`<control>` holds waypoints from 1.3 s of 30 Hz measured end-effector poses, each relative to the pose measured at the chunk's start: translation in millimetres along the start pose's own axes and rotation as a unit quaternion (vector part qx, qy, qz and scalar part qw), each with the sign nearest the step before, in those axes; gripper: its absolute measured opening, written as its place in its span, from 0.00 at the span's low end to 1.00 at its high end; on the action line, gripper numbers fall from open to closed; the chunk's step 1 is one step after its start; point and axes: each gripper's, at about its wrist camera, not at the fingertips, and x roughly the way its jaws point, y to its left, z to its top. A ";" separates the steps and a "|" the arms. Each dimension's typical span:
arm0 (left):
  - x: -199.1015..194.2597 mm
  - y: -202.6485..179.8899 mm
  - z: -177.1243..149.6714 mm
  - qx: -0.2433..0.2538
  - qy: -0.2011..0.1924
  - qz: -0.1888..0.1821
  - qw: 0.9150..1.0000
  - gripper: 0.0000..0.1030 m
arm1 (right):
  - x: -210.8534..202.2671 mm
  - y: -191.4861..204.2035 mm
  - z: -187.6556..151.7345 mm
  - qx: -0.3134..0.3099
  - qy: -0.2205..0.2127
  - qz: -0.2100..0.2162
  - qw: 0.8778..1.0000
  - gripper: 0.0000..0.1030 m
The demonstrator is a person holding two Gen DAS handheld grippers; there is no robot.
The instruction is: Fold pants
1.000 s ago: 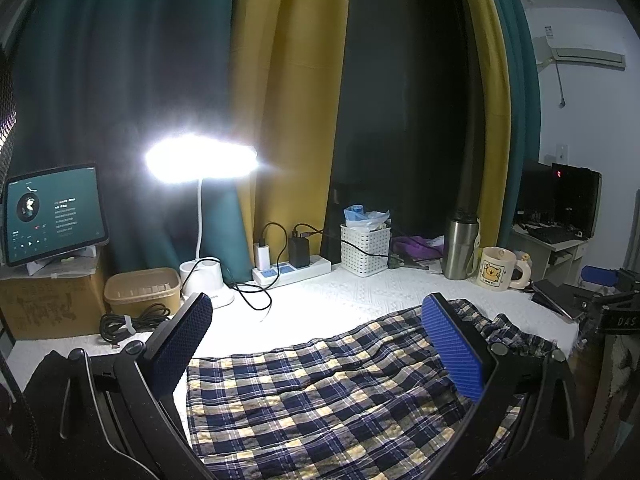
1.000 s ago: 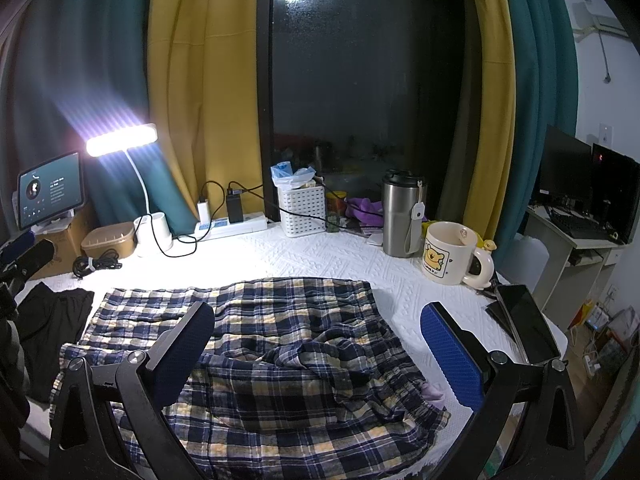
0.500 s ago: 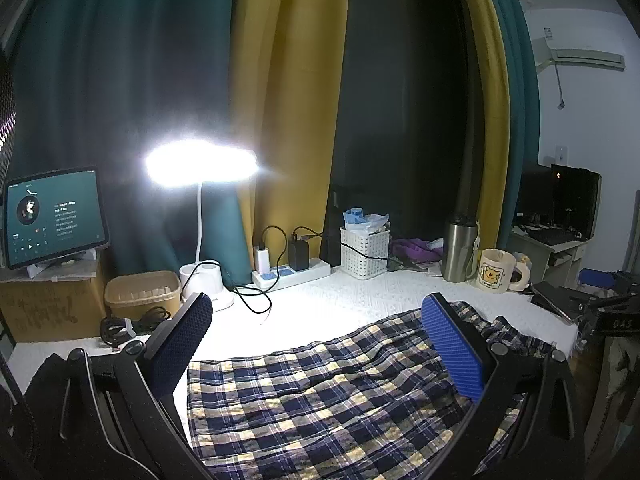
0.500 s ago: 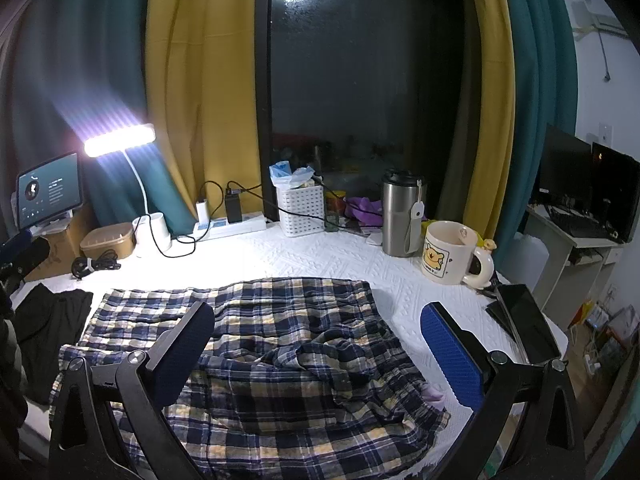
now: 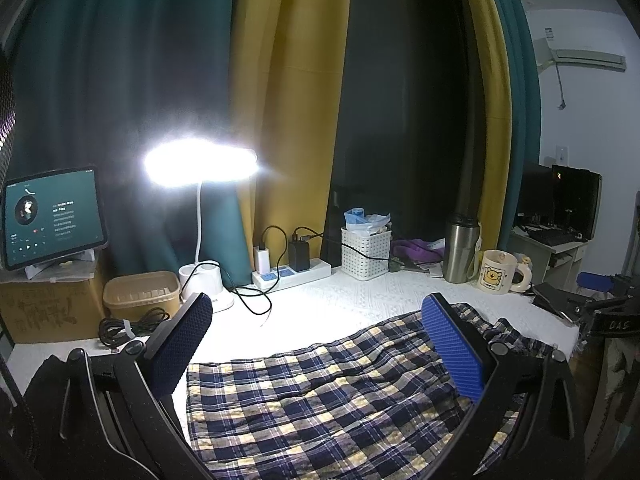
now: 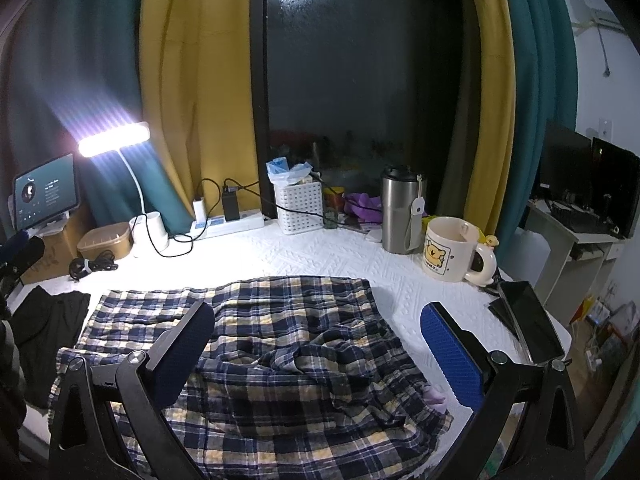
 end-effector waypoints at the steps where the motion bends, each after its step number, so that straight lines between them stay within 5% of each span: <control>1: 2.4 1.2 0.1 -0.001 0.003 -0.001 1.000 0.99 | 2.2 -0.6 -0.6 0.001 0.003 0.000 1.000 1.00; 23: 105.6 42.2 -27.7 -0.011 0.125 0.043 0.991 0.99 | 126.6 -45.2 7.2 0.005 0.077 -0.004 0.997 1.00; 28: 134.9 67.9 -49.0 -0.005 0.178 0.070 0.981 0.99 | 160.6 -69.9 13.7 0.017 0.093 0.003 0.995 1.00; 31: 149.7 85.0 -61.1 -0.018 0.213 0.077 0.974 0.99 | 180.3 -88.7 20.4 0.055 0.111 0.043 0.991 1.00; 39: 177.9 117.6 -81.6 -0.045 0.278 0.067 0.957 0.99 | 240.3 -103.7 22.9 0.066 0.167 0.067 0.981 1.00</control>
